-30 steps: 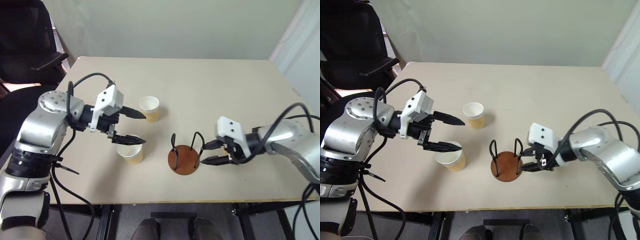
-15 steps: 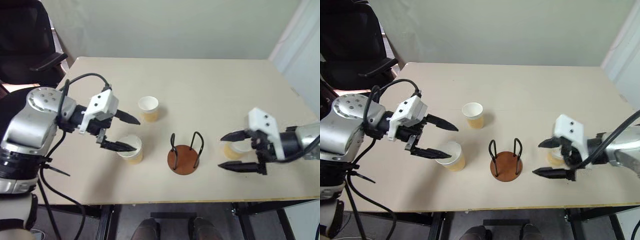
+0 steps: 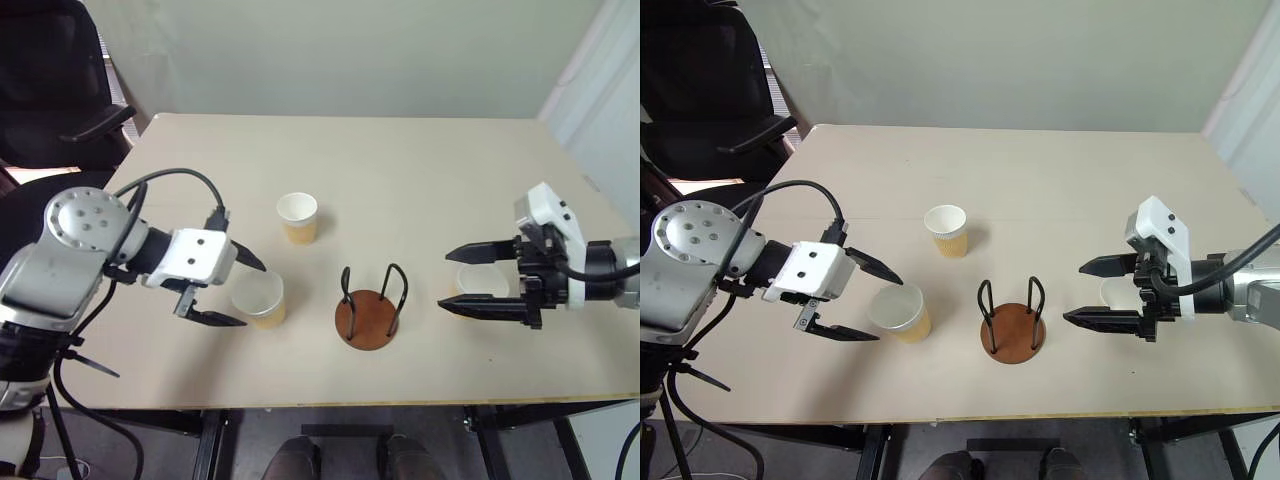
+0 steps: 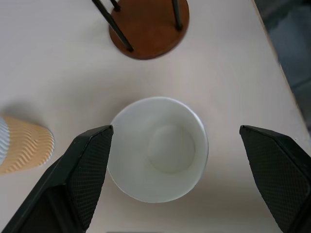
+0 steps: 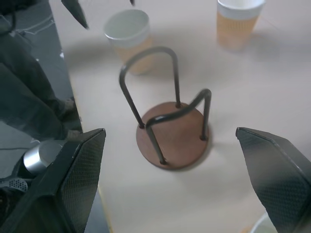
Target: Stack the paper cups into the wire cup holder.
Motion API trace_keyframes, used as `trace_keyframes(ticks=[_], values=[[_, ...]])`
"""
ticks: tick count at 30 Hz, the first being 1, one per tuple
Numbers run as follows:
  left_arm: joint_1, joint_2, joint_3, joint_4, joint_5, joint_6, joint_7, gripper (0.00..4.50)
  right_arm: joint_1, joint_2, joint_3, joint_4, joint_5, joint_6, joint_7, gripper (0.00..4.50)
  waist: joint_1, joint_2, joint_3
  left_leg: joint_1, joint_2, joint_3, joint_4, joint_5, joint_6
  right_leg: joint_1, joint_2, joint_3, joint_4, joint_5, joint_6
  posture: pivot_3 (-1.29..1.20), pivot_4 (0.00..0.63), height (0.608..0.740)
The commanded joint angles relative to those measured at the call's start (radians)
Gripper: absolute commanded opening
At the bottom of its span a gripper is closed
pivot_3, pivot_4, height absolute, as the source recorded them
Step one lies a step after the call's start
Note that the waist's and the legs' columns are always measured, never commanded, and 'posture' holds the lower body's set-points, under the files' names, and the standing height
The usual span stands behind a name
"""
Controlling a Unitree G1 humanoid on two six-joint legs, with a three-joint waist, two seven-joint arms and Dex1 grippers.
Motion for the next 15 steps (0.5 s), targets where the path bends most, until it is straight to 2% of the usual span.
trace_keyframes(ticks=[1,11,14,15], values=[[0.0,-0.003,-0.013,-0.012,0.026,-0.047,-0.022,4.5,-0.016,-0.014,-0.058,-0.013,0.05,-0.028,0.014,4.46,0.0,0.0,0.0,0.0,0.0,0.0,0.0,0.0,0.0,0.0,0.0,0.0,0.0,0.0,0.0,0.0,0.15,0.74],[0.053,-0.033,-0.103,0.008,0.136,-0.145,0.009,4.5,0.005,-0.014,-0.106,-0.022,0.076,-0.145,0.052,4.46,-0.001,0.0,0.0,0.0,0.0,0.0,0.0,-0.001,0.0,0.0,0.0,0.0,0.001,-0.001,-0.002,0.0,0.15,0.74],[0.085,-0.047,-0.111,0.027,0.176,-0.194,0.04,3.86,0.012,-0.016,-0.11,-0.026,0.084,-0.165,0.047,4.5,-0.001,0.0,0.0,0.0,0.0,0.0,0.0,-0.001,0.0,0.0,0.0,0.0,0.001,-0.001,-0.002,0.0,0.15,0.74],[0.091,-0.052,-0.114,0.031,0.185,-0.204,0.044,3.5,0.017,-0.018,-0.114,-0.026,0.084,-0.172,0.049,4.5,-0.001,0.0,0.0,0.0,0.0,0.0,0.0,-0.001,0.0,0.0,0.0,0.0,0.001,-0.001,-0.002,0.0,0.15,0.74]])
